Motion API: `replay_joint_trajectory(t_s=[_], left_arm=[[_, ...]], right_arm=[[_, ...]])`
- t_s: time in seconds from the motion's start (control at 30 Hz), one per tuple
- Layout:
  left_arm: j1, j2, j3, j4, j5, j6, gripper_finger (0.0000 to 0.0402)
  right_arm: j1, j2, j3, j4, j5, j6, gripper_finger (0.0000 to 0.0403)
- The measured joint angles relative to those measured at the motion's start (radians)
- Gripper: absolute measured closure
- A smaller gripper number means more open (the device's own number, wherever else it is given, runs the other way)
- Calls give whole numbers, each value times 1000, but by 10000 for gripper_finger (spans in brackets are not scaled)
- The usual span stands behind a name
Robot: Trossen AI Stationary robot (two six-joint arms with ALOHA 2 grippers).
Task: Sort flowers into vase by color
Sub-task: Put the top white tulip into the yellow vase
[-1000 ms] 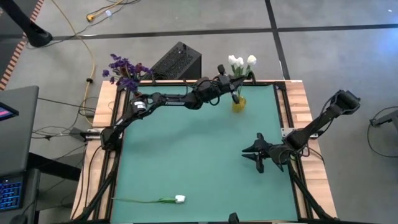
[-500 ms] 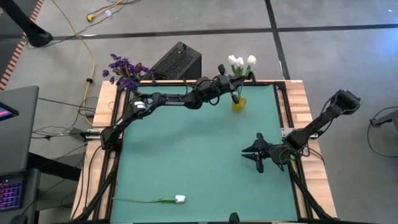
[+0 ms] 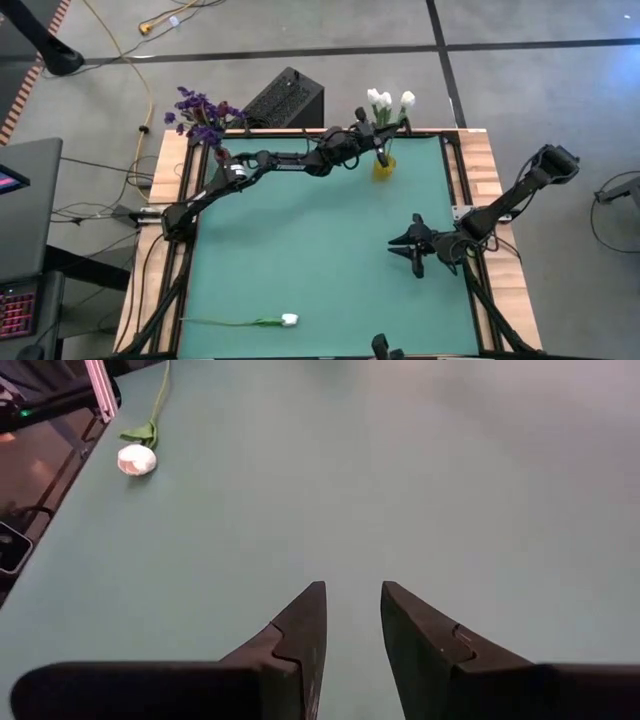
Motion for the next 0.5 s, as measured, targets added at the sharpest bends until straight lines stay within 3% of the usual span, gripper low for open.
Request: replay_joint_trajectory(t_s=[0.23, 0.5], left_arm=[[-1, 3, 20, 2, -11, 22, 401], [-8, 4, 19, -137, -11, -13, 401]], right_arm=[[3, 0, 0, 1, -2, 2, 278], [2, 0, 0, -9, -5, -1, 278]])
